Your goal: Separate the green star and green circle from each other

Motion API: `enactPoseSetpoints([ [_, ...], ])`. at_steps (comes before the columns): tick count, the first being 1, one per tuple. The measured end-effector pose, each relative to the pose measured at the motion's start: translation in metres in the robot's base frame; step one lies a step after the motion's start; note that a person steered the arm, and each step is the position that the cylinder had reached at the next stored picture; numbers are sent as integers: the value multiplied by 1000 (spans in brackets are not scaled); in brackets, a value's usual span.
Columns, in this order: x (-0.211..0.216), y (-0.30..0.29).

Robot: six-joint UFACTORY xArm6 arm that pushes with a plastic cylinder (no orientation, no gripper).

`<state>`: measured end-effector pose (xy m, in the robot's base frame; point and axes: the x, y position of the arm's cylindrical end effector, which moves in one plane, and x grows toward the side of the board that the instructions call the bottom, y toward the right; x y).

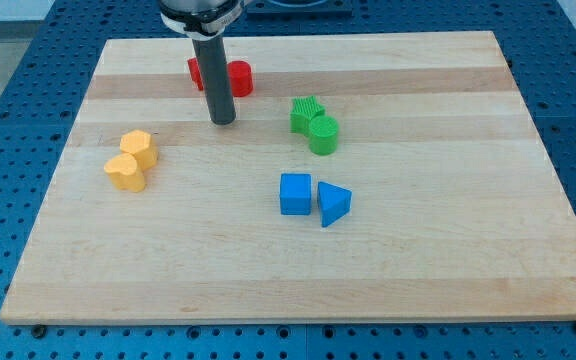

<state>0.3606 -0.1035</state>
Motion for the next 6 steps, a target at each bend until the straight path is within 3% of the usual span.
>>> enactPoseSetpoints([
  [1,16,10],
  [2,57,11],
  [3,66,42],
  [6,-5,129],
])
